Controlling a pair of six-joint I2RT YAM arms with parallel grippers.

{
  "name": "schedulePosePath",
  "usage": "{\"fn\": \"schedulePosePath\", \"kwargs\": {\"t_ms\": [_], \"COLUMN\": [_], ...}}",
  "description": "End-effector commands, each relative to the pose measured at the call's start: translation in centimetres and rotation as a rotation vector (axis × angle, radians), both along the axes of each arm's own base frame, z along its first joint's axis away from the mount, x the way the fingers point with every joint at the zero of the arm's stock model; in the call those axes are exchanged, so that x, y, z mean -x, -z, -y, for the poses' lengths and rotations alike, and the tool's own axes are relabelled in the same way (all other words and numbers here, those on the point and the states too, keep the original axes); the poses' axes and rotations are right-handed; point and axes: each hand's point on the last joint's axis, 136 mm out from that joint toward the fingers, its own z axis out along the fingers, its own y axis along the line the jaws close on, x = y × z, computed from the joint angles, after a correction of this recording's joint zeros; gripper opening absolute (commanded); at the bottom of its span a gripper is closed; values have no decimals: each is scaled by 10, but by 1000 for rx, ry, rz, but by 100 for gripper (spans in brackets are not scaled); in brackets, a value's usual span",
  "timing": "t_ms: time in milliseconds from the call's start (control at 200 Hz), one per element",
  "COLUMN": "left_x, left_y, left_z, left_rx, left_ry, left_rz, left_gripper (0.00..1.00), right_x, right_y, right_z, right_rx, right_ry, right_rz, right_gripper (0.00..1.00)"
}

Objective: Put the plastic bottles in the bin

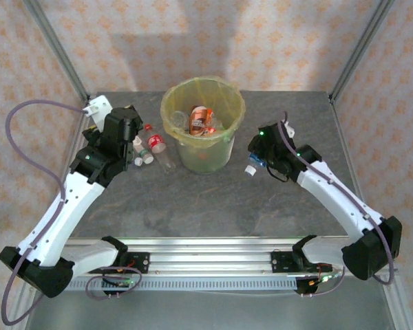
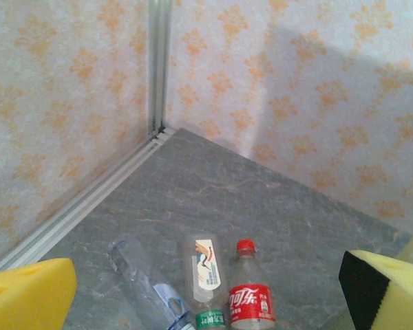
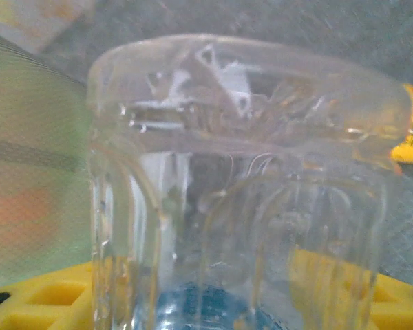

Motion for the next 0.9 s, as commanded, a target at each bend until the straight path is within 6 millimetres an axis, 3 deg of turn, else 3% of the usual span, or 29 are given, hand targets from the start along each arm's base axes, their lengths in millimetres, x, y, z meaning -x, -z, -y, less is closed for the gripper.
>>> {"fn": "schedulePosePath", "kwargs": {"t_ms": [0,190,480,656,896], "left_x": [16,21,25,28,30], "left_y": [-3,3,7,7,7], "left_z": [-20,-27,-29,-30,-31], "left_rx": [20,33,35,43,43], "left_ry": [-97,-126,-136,-136,-135], "left_rz": [46,52,35,39,37], "left_gripper": [100,100,100,100,100], "right_x": [3,-8,-43,-71,-107], "right_y": [-43,-106,-159,-171,-160], "right_z": [-1,-31,-80,-112,-147], "right_rx": [0,-132,-247,-288,-292], "right_ry": [-43,-149,-274,-331,-365], "right_rz": [86,238,336,345,304], "right_gripper": [48,48,47,47,47]}}
